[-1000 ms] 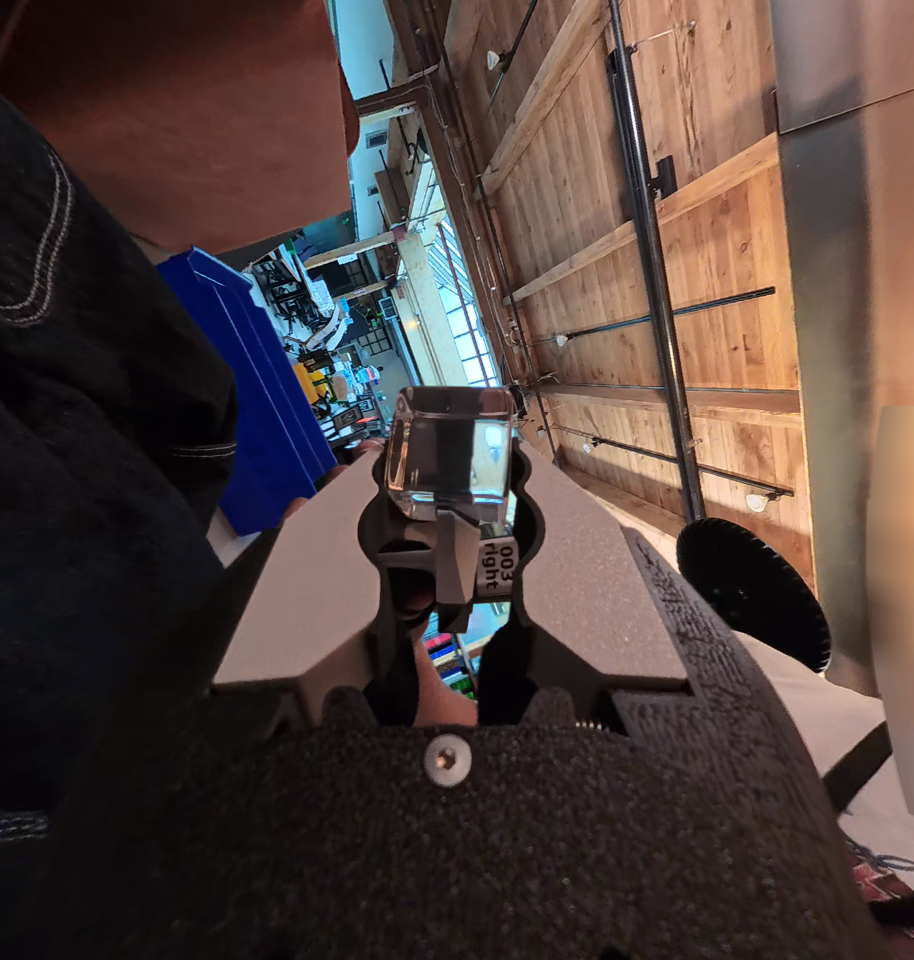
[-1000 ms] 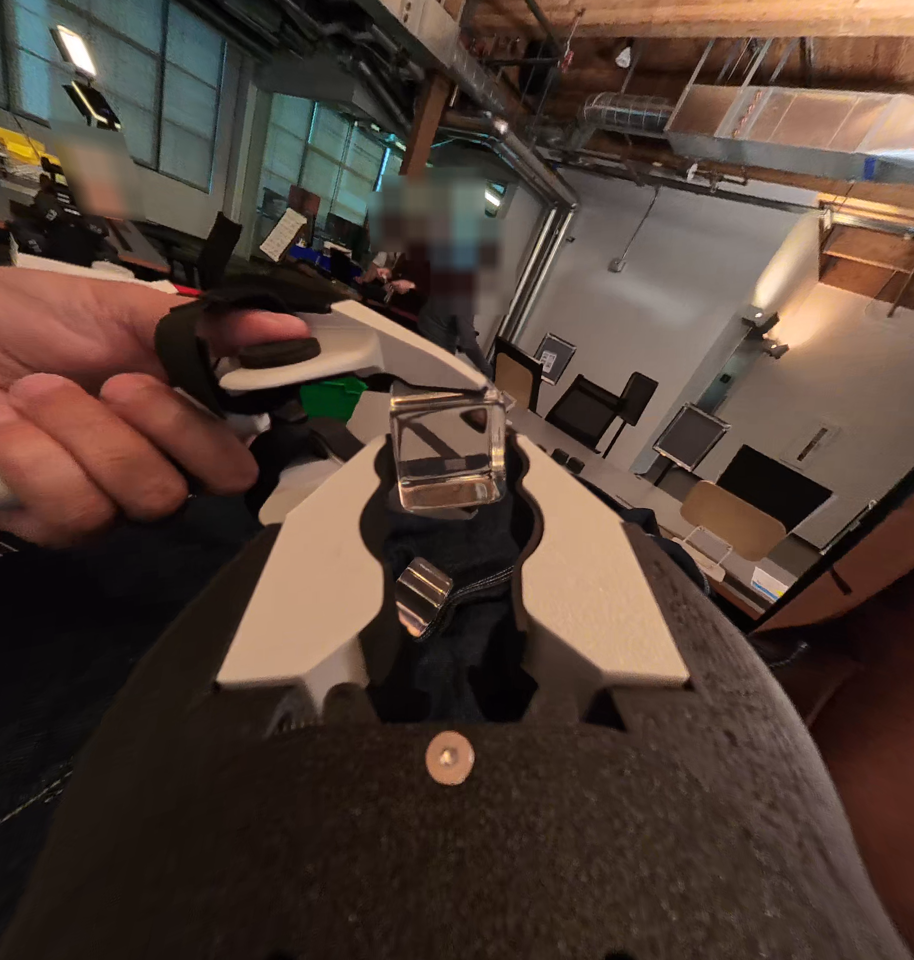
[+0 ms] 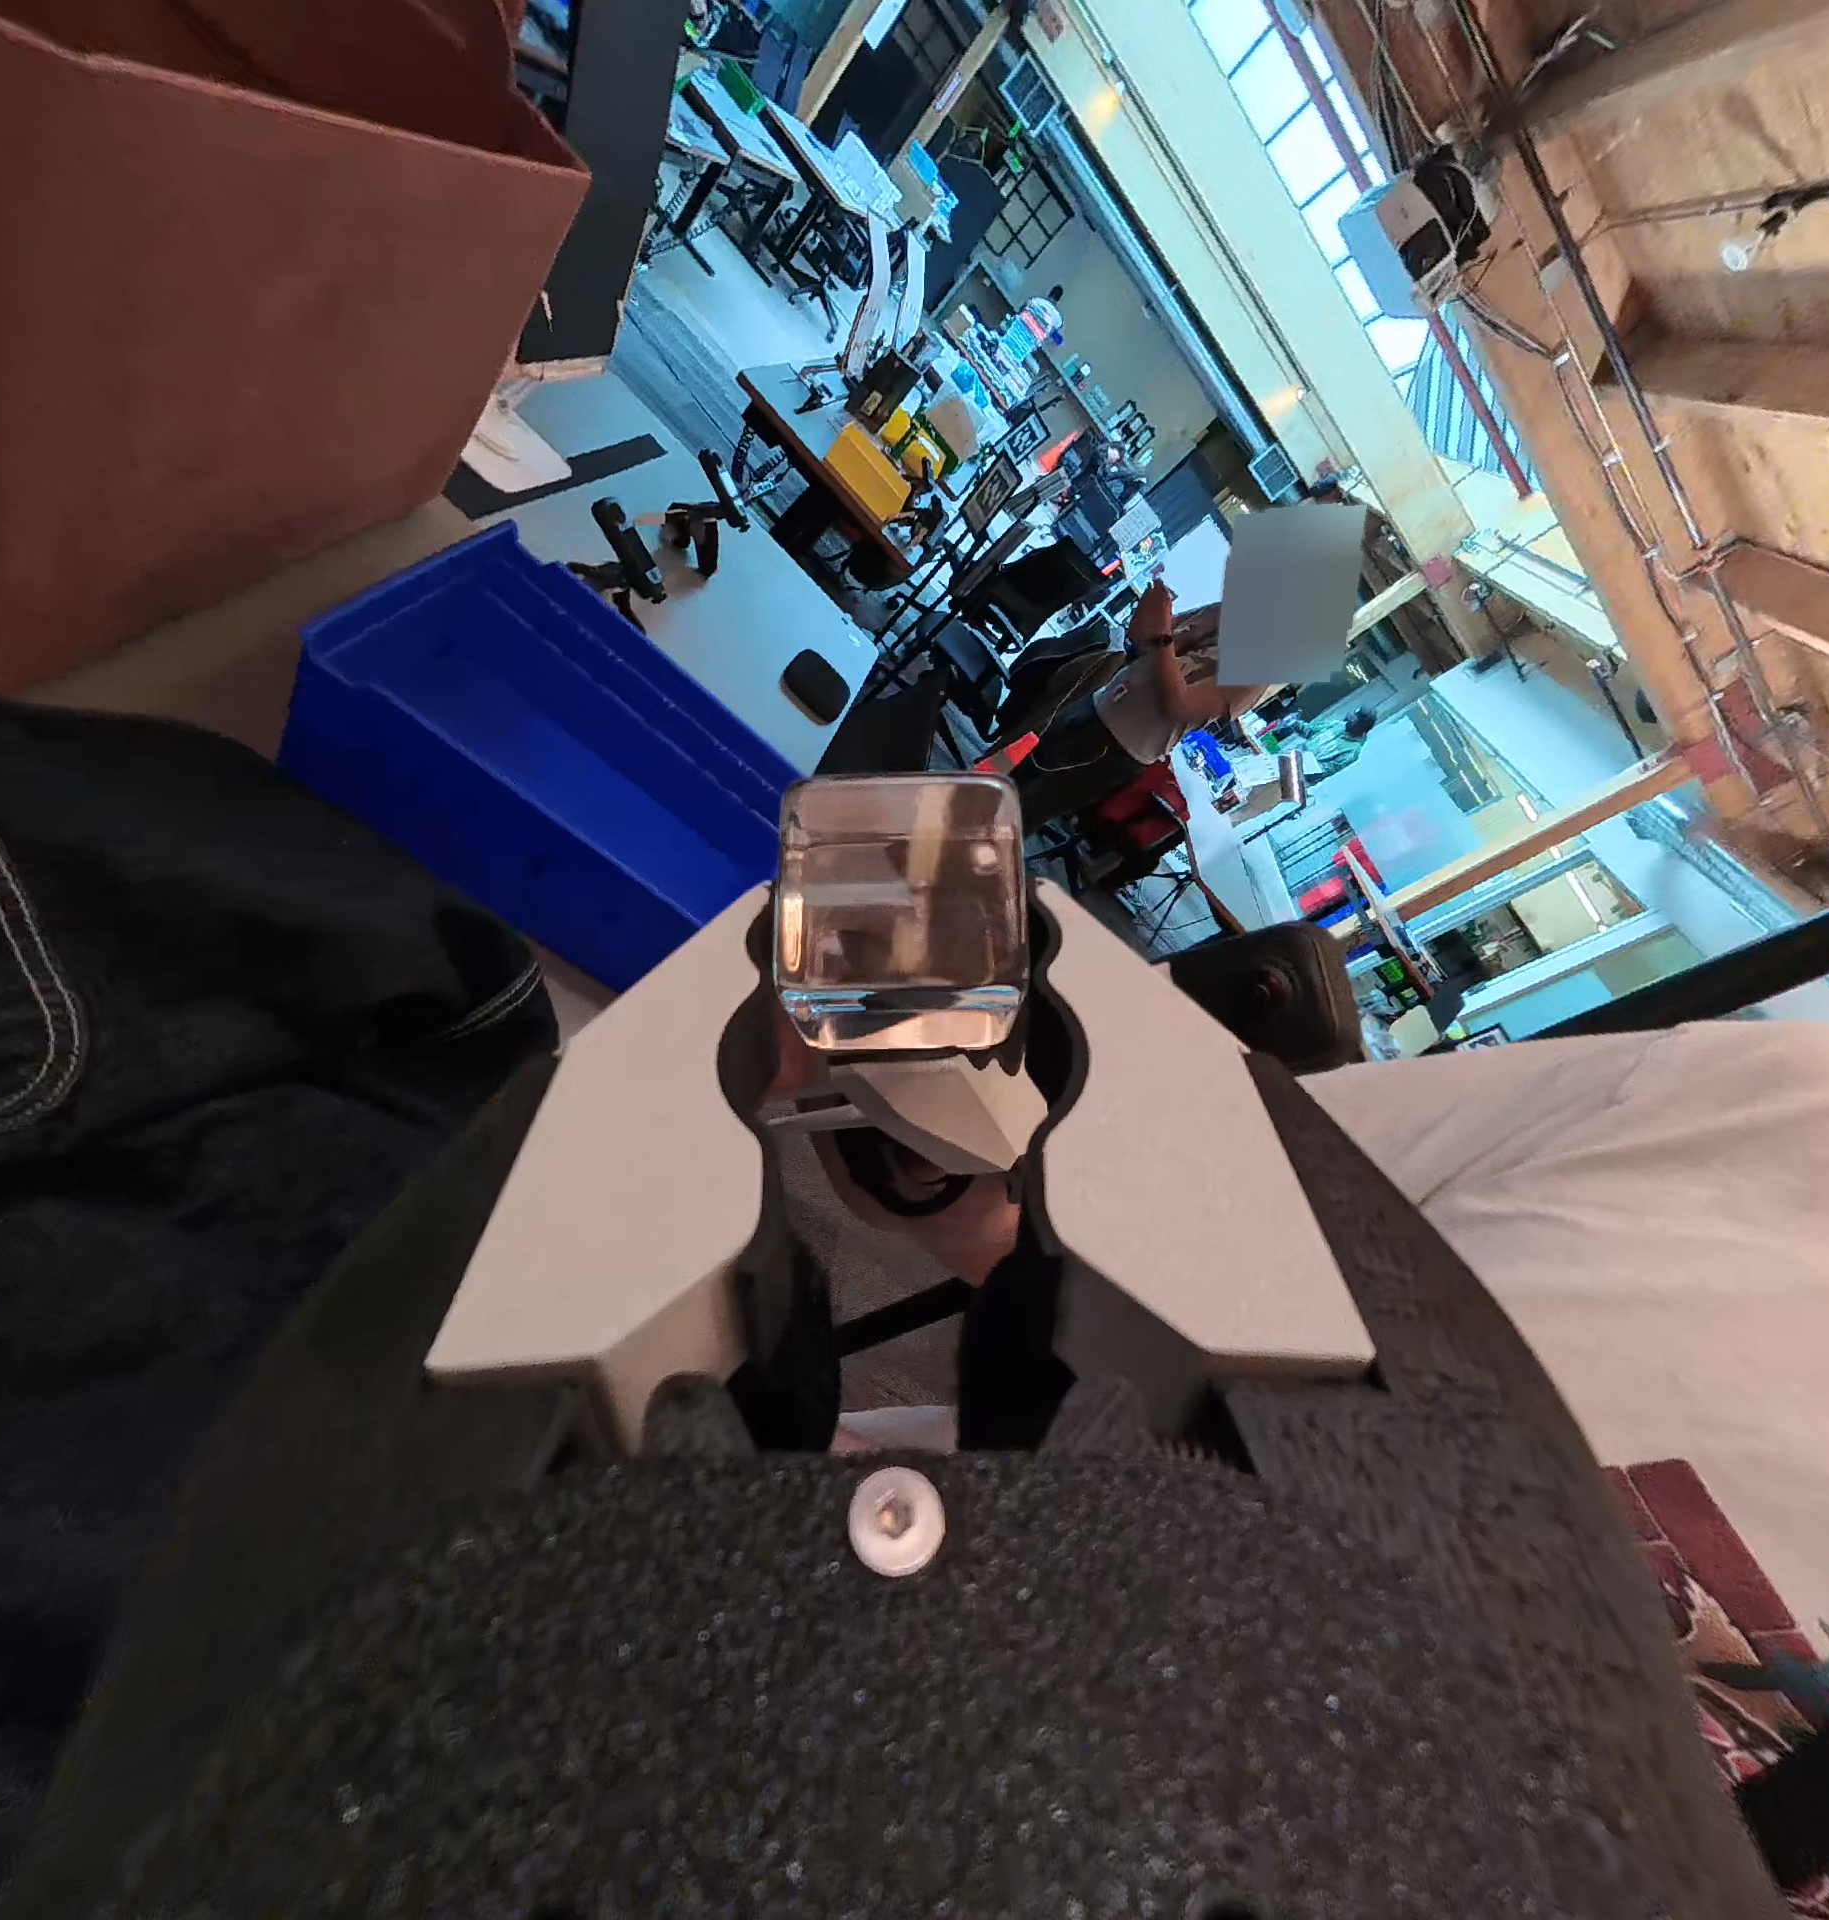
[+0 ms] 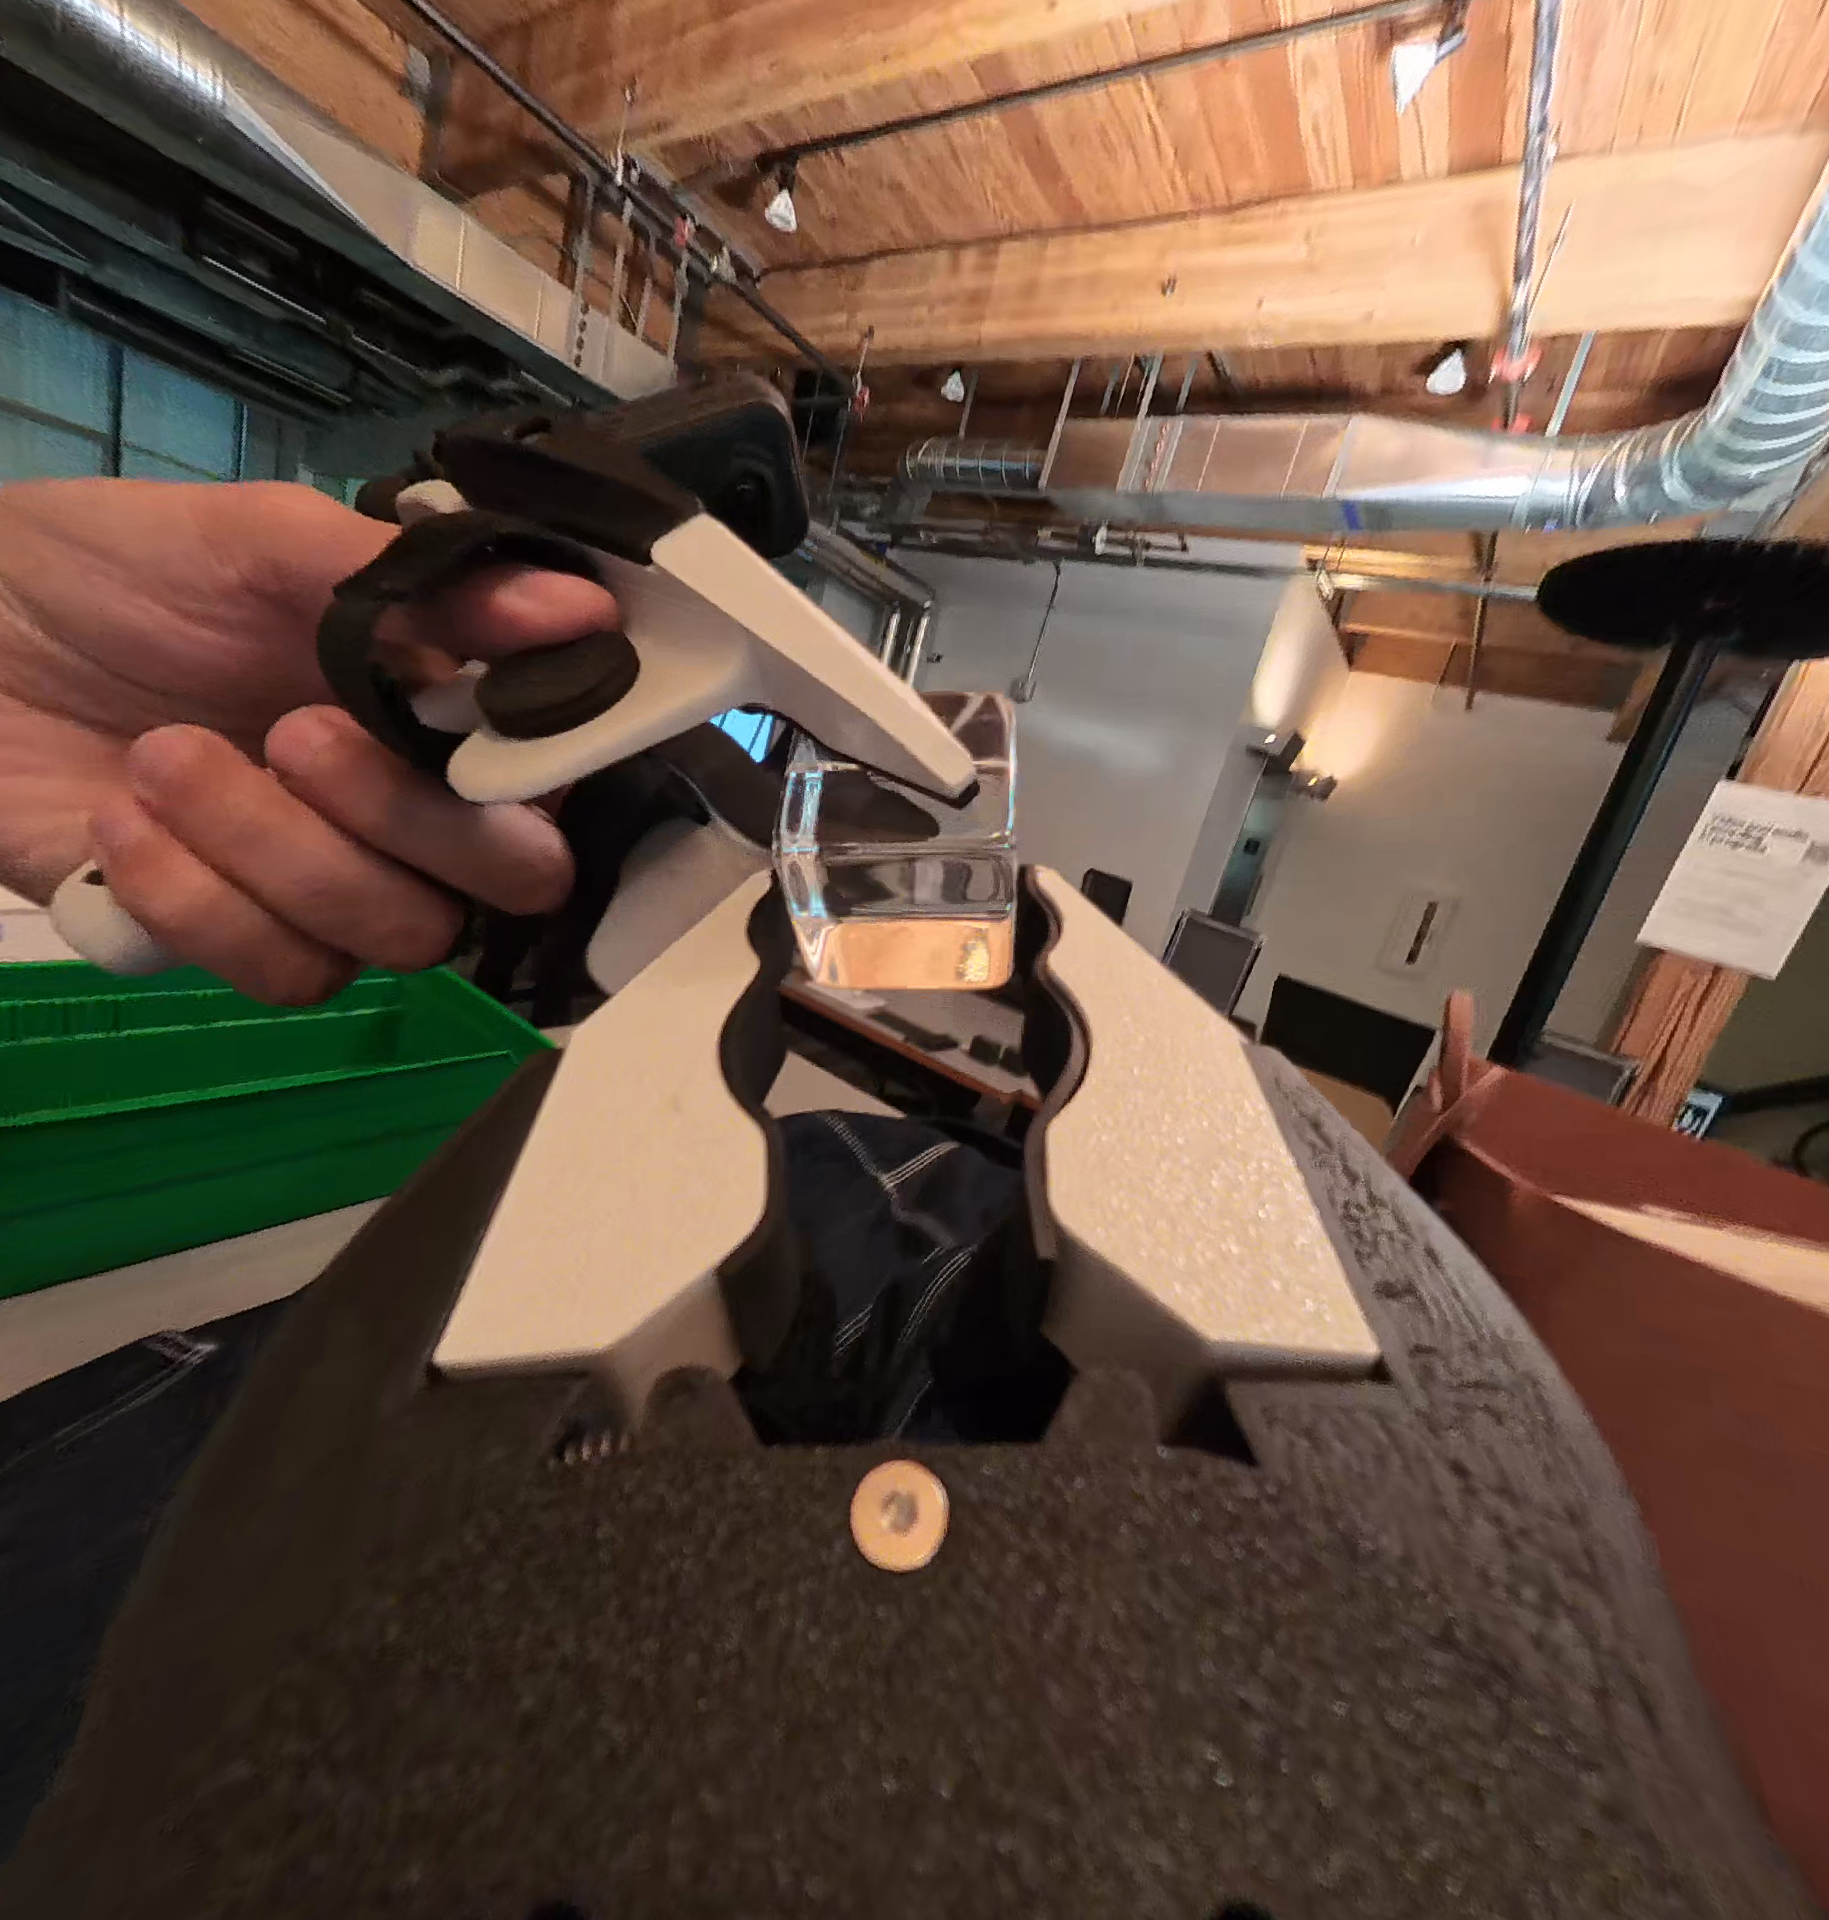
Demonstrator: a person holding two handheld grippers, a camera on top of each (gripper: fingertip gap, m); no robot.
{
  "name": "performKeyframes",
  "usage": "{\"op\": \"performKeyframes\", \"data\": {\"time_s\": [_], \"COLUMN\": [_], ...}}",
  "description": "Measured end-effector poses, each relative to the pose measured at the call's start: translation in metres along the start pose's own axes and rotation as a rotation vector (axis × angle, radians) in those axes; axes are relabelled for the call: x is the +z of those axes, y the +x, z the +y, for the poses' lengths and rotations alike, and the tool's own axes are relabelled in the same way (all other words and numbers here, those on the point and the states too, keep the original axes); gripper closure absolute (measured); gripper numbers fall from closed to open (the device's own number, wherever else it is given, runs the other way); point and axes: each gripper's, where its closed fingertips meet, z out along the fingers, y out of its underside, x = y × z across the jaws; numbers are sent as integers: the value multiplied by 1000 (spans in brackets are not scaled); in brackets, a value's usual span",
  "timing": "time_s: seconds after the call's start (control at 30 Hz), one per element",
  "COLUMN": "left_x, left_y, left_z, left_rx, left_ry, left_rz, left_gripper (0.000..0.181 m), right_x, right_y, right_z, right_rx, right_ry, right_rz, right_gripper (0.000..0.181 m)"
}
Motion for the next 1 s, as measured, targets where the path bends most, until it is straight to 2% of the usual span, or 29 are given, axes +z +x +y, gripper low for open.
{"op": "performKeyframes", "data": {"time_s": [0.2,0.37,0.57,0.67,0.77,0.83,0.9,1.0], "left_x": [2,1,-3,-2,-1,2,2,-11], "left_y": [10,10,3,-6,-18,-25,-34,-50], "left_z": [-9,-15,-18,-4,15,27,39,58], "left_rx": [50,59,13,-82,-159,-133,-49,27], "left_ry": [-22,-37,67,126,167,182,208,271], "left_rz": [-23,-28,41,111,183,198,154,71], "left_gripper": [137,136,136,137,137,135,126,121], "right_x": [2,6,11,5,-7,-17,-30,-59], "right_y": [6,7,5,0,-10,-17,-19,8], "right_z": [-12,-14,-6,8,29,41,51,59], "right_rx": [56,62,1,-55,-65,-87,-47,34], "right_ry": [79,78,26,-27,-146,-212,-274,-388], "right_rz": [42,31,16,20,-32,-51,-62,-20], "right_gripper": [139,138,139,139,138,138,138,139]}}
